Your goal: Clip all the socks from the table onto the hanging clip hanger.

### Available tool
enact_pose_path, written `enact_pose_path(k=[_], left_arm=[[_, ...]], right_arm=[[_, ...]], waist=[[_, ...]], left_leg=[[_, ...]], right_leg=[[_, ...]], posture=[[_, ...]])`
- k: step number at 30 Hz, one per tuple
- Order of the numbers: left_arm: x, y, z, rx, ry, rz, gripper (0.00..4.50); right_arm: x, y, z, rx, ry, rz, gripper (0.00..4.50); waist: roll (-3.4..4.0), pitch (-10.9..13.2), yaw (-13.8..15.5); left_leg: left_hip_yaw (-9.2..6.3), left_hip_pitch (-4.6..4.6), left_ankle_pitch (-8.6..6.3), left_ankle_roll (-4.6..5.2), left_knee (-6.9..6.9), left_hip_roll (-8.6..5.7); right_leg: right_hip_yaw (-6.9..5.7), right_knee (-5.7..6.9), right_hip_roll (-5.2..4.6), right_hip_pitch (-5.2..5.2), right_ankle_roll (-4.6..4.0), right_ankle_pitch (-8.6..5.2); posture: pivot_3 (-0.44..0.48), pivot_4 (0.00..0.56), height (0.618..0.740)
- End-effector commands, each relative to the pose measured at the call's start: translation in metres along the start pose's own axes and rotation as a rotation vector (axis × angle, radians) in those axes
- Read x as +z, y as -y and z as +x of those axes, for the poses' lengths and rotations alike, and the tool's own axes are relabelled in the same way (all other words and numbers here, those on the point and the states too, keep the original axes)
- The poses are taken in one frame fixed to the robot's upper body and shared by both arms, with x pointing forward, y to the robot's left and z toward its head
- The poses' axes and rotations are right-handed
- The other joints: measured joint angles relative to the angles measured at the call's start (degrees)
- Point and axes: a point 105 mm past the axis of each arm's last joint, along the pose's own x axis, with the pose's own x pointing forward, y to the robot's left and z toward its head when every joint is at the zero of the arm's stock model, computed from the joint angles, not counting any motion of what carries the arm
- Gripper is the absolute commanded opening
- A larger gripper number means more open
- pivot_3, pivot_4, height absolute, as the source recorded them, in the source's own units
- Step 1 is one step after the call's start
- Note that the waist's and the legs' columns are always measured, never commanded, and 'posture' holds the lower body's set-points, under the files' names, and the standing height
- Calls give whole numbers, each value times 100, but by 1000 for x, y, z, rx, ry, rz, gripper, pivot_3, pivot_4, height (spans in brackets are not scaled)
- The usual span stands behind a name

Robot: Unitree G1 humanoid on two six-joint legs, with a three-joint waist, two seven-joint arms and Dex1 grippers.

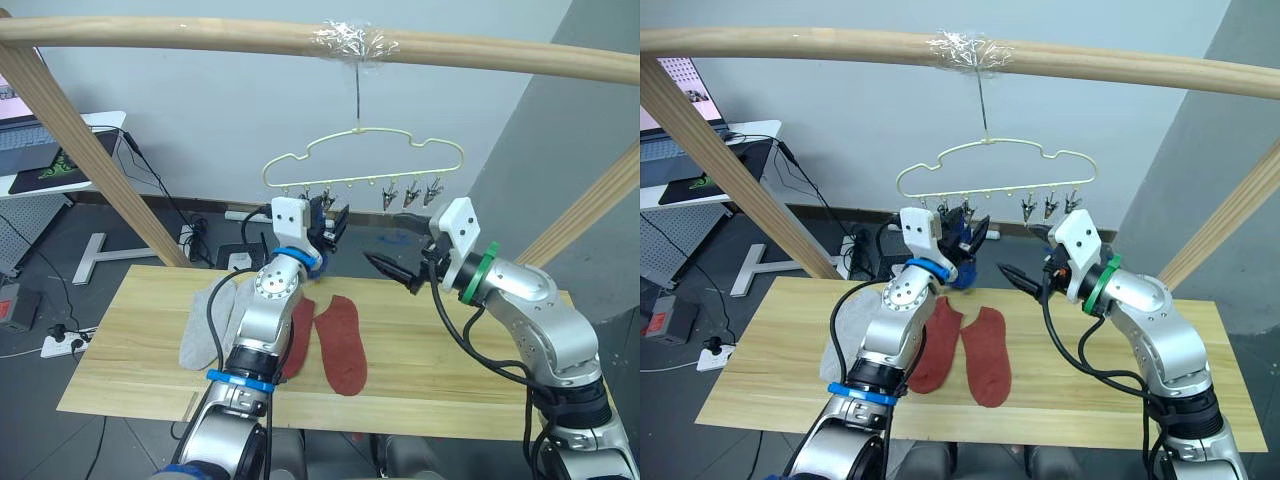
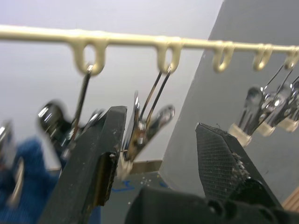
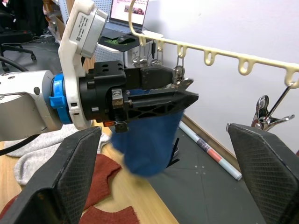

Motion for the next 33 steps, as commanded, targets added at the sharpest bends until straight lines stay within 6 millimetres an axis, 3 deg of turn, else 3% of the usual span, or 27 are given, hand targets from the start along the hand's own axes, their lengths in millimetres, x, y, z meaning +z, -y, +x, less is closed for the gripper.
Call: enact_pose_path(k=[1, 32, 33], left_arm=[[16, 4, 6, -15, 69, 17, 2673], [20, -9, 8, 45, 87, 174, 2673], [20, -9, 8, 43, 88, 173, 2498]], right_arm=[[18, 3, -4, -6, 55, -39, 4500], [19, 7, -7, -26, 56, -26, 4500], [19, 7, -7, -26, 56, -25, 4500]], waist=[[0, 0, 0], [1, -3, 0], [1, -3, 0]], left_leg=[[0, 0, 0, 0, 0, 0], [-1, 0, 1, 0, 6, 0], [-1, 0, 1, 0, 6, 0]], right_leg=[[0, 0, 0, 0, 0, 0], [-1, 8, 0, 1, 2, 2], [-1, 8, 0, 1, 2, 2]], posture=[[63, 139, 740], [52, 139, 740], [52, 139, 740]])
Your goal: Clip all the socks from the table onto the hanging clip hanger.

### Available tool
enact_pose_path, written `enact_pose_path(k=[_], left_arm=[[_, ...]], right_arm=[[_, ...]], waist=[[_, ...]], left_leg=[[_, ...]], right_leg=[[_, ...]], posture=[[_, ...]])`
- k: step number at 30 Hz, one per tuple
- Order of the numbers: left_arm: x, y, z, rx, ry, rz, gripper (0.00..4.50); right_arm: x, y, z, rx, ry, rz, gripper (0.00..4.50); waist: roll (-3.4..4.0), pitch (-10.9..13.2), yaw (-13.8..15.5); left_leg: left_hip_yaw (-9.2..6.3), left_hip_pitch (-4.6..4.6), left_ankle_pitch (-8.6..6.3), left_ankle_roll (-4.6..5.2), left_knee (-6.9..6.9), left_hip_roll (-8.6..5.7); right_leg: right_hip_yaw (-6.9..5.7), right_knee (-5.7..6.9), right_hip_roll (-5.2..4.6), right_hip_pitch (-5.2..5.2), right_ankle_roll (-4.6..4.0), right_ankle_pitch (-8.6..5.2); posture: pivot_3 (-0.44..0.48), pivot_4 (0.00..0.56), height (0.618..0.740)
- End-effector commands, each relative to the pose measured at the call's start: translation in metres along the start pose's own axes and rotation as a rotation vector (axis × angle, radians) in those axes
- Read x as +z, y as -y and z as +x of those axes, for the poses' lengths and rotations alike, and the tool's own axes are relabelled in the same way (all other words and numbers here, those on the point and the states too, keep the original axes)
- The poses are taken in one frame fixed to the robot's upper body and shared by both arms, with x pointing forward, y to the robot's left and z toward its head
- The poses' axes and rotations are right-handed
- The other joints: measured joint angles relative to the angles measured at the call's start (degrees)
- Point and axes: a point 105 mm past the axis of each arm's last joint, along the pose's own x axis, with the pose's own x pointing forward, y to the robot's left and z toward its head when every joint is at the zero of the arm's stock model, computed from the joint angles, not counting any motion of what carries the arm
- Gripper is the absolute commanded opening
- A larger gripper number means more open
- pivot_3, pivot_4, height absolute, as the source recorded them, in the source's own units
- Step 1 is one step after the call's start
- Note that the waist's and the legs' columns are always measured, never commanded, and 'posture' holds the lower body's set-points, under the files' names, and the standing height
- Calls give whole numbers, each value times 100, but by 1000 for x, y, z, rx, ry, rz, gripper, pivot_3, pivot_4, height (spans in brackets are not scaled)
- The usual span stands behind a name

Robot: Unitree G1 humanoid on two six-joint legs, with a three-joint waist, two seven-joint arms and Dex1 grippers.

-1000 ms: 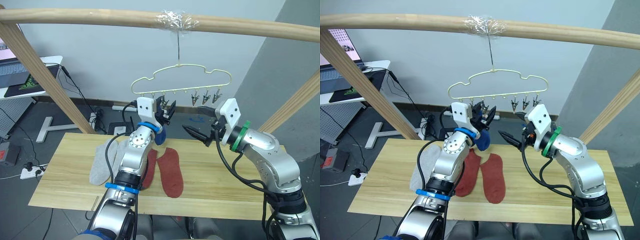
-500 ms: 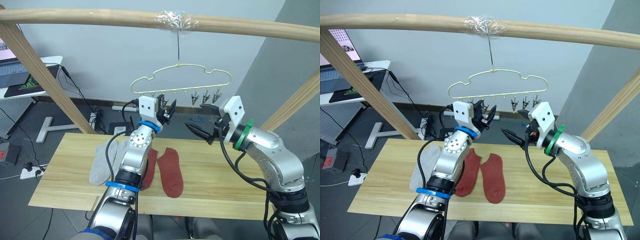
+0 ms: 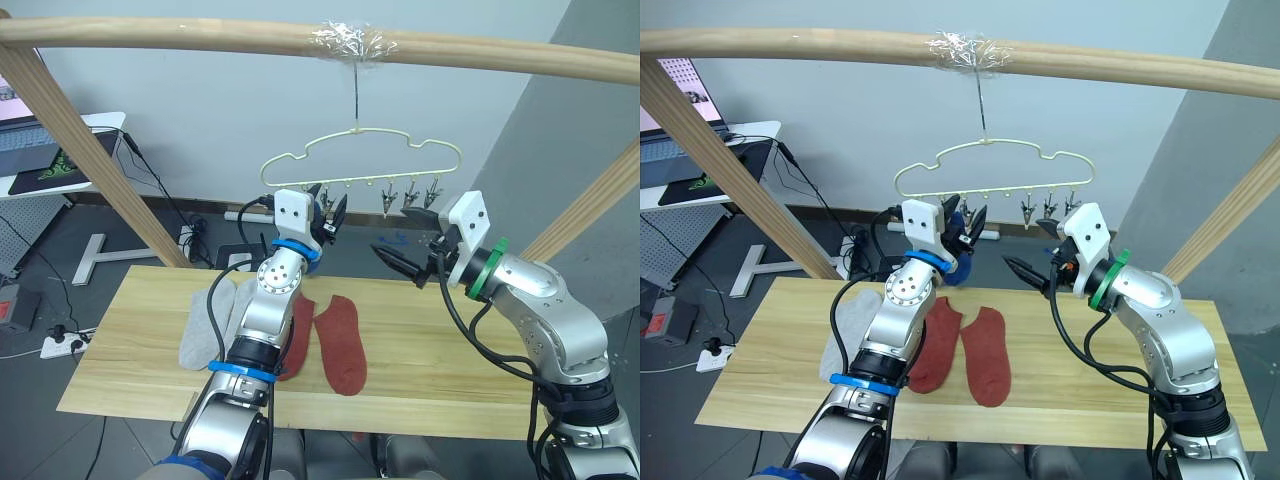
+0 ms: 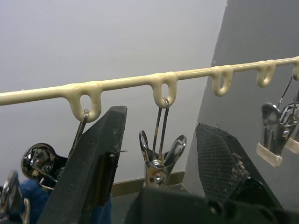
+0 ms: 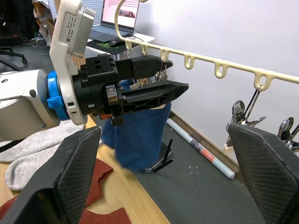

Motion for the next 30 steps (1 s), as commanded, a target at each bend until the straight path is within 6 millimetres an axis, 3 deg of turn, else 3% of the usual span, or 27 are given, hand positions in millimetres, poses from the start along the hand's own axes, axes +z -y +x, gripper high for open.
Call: enact_pose_path(k=[1, 7, 10, 14, 17, 18, 22, 26, 30], left_arm=[[14, 0, 5, -2, 57, 13, 2310], [15, 1, 5, -4, 63, 8, 691], [15, 2, 5, -7, 65, 1, 121], [11, 0, 5, -9, 46, -17, 69], [8, -5, 5, -1, 25, -54, 69], [7, -5, 6, -11, 15, -81, 69], [9, -20, 6, -34, -41, -333, 69], [13, -25, 2, -57, -59, -429, 69], [9, -29, -9, -53, -88, -411, 69]], right_arm=[[15, -1, -3, 5, 46, -31, 4500], [14, -1, -3, 7, 43, -30, 4500], [15, -1, -3, 7, 45, -27, 4500], [9, -2, -1, 7, 33, -13, 4500], [-10, -10, 2, 20, -33, 15, 4500], [-20, -15, 4, 30, -65, 28, 4500], [-102, -46, 32, 34, -269, 54, 4500], [-131, -64, 49, 51, -332, 89, 4500], [-185, -85, 67, 48, -495, 101, 4500]], waist=[[0, 0, 0], [0, 0, 1], [0, 0, 2], [0, 0, 1], [0, 0, 0], [0, -1, 0], [-7, -10, -38], [-7, -9, -87], [-8, -10, -88]], left_leg=[[0, 0, 0, 0, 0, 0], [0, 0, 0, 0, 1, 0], [0, 0, 0, 0, 1, 0], [0, 0, 0, 0, 2, 0], [-2, 2, 0, 1, 2, 0], [-2, 2, 0, 1, 2, 0], [-2, 15, 0, 1, 1, 1], [-1, 18, 3, 2, 3, 1], [-1, 28, 4, 1, 7, 1]], right_leg=[[0, 0, 0, 0, 0, 0], [0, 1, 0, 1, 0, 0], [-1, 2, 0, 1, 0, 0], [-1, 3, 0, 1, 0, 0], [-2, 3, 0, 3, 0, 0], [-3, 4, 0, 4, 0, 0], [-4, 8, 1, 10, 0, 0], [-2, 26, 2, 7, 0, 0], [-2, 34, 2, 12, 0, 0]], posture=[[51, 141, 740], [55, 143, 740], [55, 143, 740], [54, 146, 740], [54, 146, 740], [54, 146, 740], [66, 148, 740], [115, 156, 740], [128, 157, 740]])
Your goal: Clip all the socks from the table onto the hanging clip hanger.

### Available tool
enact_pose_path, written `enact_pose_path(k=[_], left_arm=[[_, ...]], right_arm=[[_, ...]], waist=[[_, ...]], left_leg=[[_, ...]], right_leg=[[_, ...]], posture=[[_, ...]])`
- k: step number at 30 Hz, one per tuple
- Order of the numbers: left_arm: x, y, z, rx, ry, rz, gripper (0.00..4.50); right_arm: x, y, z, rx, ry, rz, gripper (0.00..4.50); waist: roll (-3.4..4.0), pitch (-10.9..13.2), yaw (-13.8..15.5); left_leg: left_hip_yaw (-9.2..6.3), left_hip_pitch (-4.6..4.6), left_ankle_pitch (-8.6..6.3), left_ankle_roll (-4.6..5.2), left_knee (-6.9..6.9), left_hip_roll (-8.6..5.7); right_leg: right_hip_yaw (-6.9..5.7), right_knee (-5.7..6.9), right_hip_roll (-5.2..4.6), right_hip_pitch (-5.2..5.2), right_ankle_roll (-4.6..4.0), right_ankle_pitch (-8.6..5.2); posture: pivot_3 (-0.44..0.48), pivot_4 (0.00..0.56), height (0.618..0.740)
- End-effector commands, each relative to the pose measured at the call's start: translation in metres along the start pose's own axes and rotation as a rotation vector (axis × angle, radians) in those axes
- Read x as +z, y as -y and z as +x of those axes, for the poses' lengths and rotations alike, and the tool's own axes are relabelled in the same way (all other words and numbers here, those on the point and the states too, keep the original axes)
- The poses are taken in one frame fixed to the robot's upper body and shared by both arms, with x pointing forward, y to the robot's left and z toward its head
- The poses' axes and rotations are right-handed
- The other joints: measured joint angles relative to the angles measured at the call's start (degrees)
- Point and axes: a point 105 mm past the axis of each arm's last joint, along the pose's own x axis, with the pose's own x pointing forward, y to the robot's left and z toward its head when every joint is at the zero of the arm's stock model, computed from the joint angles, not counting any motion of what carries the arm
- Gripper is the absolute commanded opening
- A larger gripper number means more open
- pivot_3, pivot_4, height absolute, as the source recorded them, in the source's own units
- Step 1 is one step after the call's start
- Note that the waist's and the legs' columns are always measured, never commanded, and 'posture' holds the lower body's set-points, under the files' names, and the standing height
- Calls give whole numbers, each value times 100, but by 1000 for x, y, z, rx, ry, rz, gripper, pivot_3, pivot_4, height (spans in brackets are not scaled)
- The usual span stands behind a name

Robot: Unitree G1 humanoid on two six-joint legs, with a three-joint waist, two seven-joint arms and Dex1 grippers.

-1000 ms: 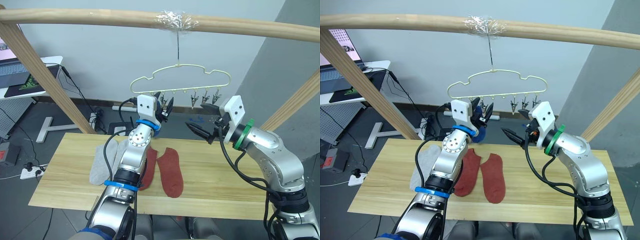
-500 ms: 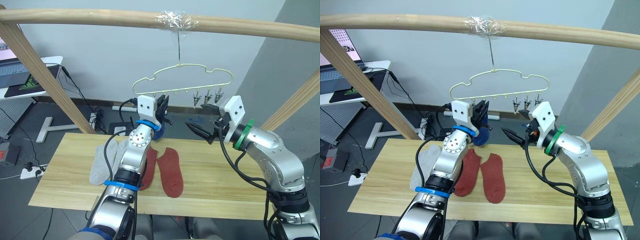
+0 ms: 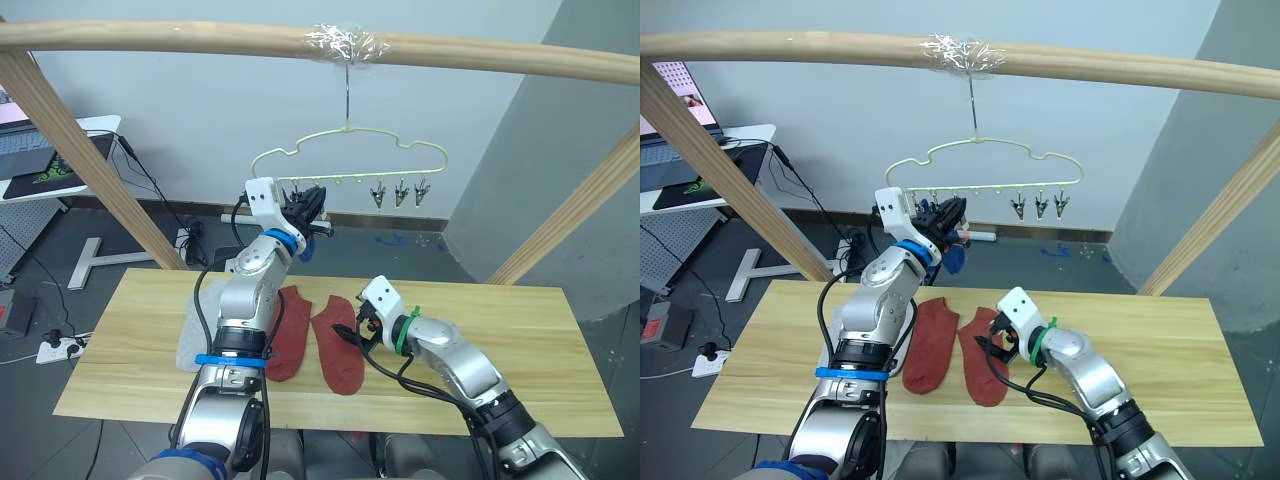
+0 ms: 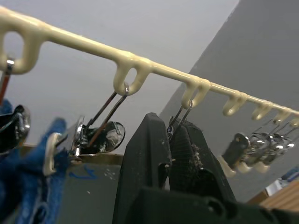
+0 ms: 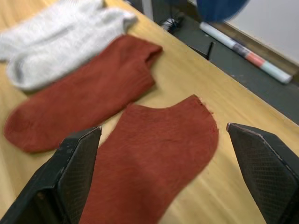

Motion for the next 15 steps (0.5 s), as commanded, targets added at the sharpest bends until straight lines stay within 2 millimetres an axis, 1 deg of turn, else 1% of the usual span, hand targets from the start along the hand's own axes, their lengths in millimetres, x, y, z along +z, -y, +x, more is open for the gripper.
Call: enact_pose_path(k=[1, 4, 6, 9, 10, 12, 13, 15], left_arm=[[8, 3, -5, -8, 21, 5, 69], [7, 8, -6, -11, 20, 0, 69], [7, 8, -7, -10, 19, -2, 69], [4, 10, -8, -22, 6, 28, 69], [4, 10, -8, -23, 5, 32, 69], [5, 9, -7, -22, 5, 33, 69], [5, 9, -8, -23, 5, 32, 69], [5, 9, -8, -26, 5, 30, 69]], right_arm=[[-27, -3, 19, -37, -89, -24, 4500], [-47, -10, 24, -19, -155, -35, 4500], [-52, -11, 26, -16, -164, -37, 4500], [-75, -27, 24, 44, -232, -94, 4500], [-82, -28, 21, 54, -250, -130, 4332], [-89, -27, 16, 64, -266, -174, 3881], [-91, -25, 12, 67, -270, -180, 3536], [-95, -21, 4, 67, -274, -172, 2822]], waist=[[0, 0, 7], [-1, -1, 70], [-2, -2, 77], [-1, -4, 74], [-2, -7, 73], [0, -16, 70], [1, -22, 77], [4, -28, 92]], left_leg=[[0, 12, 0, 0, -4, 0], [-2, 20, 0, 0, -7, 2], [2, 29, 0, 0, -4, 1], [3, 38, 0, 0, -5, 2], [2, 41, 0, 0, -5, 2], [3, 44, 0, 0, -5, 2], [3, 44, 0, 0, -5, 2], [3, 42, 0, 0, -5, 2]], right_leg=[[-1, 11, 0, 4, -1, -1], [-3, 22, 3, 5, -4, -3], [3, 20, 4, 17, -3, -3], [5, 23, 6, 21, -1, -4], [5, 25, 7, 21, 0, -4], [7, 29, 9, 21, 7, -8], [8, 30, 9, 21, 22, -17], [9, 28, 8, 22, 22, -17]], posture=[[142, 159, 740], [153, 159, 740], [153, 159, 740], [161, 157, 740], [161, 157, 740], [159, 156, 740], [159, 156, 740], [159, 156, 740]])
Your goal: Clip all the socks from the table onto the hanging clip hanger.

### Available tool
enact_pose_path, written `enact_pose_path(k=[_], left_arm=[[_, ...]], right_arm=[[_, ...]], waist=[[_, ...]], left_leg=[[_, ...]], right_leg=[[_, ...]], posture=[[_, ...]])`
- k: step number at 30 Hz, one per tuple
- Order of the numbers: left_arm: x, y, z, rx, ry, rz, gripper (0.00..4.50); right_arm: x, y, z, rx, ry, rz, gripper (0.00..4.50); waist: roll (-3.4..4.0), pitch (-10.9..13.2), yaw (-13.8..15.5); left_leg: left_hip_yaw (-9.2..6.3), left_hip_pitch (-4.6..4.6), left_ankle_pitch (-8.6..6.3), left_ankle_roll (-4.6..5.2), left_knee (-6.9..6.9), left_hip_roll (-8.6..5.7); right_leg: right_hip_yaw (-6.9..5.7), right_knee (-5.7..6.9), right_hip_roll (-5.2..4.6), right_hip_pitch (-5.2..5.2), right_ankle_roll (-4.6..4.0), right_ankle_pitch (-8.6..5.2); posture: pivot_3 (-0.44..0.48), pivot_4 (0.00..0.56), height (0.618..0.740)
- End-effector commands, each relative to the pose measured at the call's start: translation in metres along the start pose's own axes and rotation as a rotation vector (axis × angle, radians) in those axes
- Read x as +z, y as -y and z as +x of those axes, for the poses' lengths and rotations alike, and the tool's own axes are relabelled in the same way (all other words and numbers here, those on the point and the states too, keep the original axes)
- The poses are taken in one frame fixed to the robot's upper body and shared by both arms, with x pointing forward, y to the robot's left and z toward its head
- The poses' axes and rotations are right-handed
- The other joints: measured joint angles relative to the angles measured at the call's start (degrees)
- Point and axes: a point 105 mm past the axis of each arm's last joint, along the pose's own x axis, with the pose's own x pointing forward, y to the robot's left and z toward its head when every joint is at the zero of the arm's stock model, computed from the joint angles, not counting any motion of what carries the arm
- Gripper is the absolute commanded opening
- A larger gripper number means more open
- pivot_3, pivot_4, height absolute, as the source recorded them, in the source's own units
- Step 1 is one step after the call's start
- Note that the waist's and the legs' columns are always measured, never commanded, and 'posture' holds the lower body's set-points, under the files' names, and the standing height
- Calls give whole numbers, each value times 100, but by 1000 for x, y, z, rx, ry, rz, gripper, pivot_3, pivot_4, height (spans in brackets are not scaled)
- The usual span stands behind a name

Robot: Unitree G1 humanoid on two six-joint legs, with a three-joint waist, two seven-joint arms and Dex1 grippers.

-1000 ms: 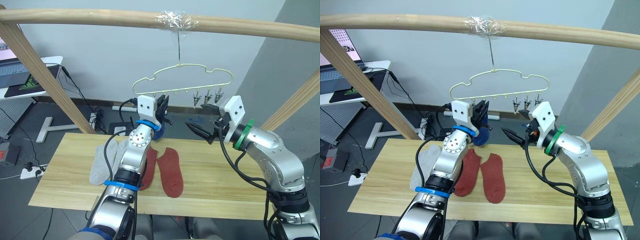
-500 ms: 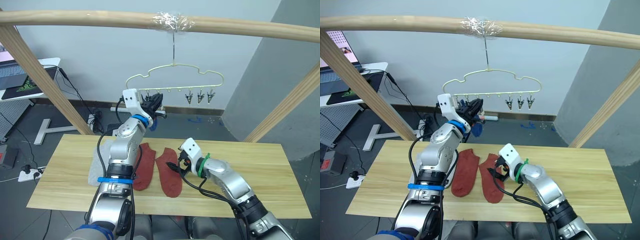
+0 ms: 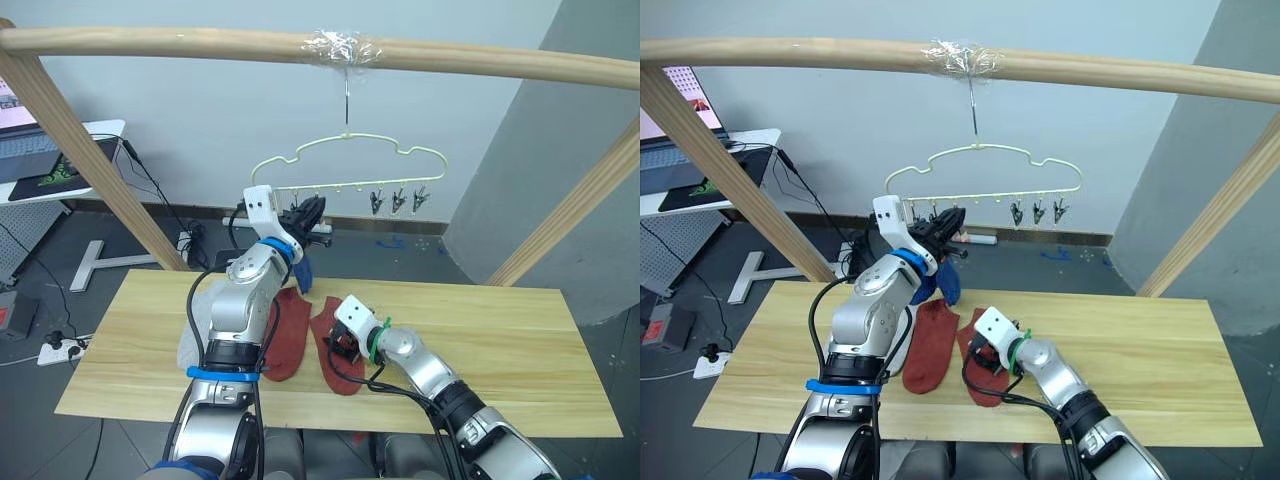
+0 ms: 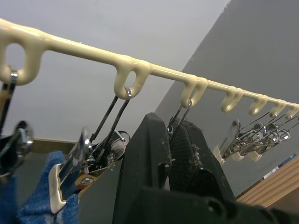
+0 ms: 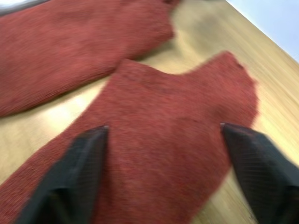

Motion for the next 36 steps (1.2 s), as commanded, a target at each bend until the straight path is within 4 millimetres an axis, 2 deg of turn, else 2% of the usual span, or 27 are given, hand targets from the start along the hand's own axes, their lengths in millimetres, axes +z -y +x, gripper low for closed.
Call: enact_pose_path(k=[1, 5, 8, 14, 16, 18, 20, 23, 29, 36], left_arm=[[12, 0, -1, -9, 35, 24, 69], [11, 2, -1, -29, 26, 10, 69], [8, 6, -1, -68, 5, -18, 69], [1, 10, -7, -137, -63, -133, 69], [-2, 8, -10, -145, -99, -286, 69], [-1, 8, -15, -176, -133, -466, 69], [1, 9, -20, -213, -160, -537, 69], [9, 14, -23, -268, -167, -600, 69], [13, 21, -22, -299, -174, -601, 69], [10, 24, -22, -306, -186, -583, 69]], right_arm=[[-48, -6, -15, 34, -151, 5, 2474], [-55, 7, -32, 21, -156, -29, 1060], [-51, 21, -51, 24, -118, -87, 19], [-27, 32, -78, 47, -36, -217, 19], [-6, 39, -87, 21, 39, -293, 19], [24, 48, -98, -41, 148, -394, 19], [46, 51, -106, -64, 221, -429, 19], [69, 54, -114, -79, 287, -446, 19], [106, 63, -115, -131, 381, -464, 19], [122, 65, -116, -154, 421, -489, 19]], waist=[[0, -2, 11], [2, -5, 25], [2, -6, 27], [-4, -9, -7], [-3, -9, -45], [-4, -8, -65], [-4, -8, -87], [-6, -9, -106], [-6, -9, -114], [-6, -9, -112]], left_leg=[[0, 0, 0, 0, 0, 0], [0, 0, 0, 0, 2, -1], [0, -1, 0, 0, 6, -3], [-1, -2, 0, 1, 0, -1], [0, -6, 0, 1, -1, 0], [0, -9, 0, 1, 0, 0], [-1, -10, 0, 1, 0, 0], [-4, -8, 0, 0, 1, 0], [-4, -10, 1, -1, 1, 0], [-3, -12, 1, -1, 0, 0]], right_leg=[[1, -1, 0, 1, 0, 0], [1, -3, -1, 3, 0, 0], [1, -11, -2, 9, 3, -1], [1, -19, -1, 8, 5, -1], [3, -19, 0, 2, 4, 0], [4, -16, 0, -1, 5, 0], [3, -16, 0, -2, 5, -1], [0, -17, 0, 2, 6, -1], [0, -18, -2, 2, -15, 11], [0, -23, -2, 1, -21, 15]], posture=[[159, 156, 740], [146, 152, 740], [138, 146, 740], [124, 139, 740], [119, 135, 740], [119, 135, 740], [113, 133, 740], [106, 134, 740], [102, 134, 740], [103, 140, 740]])
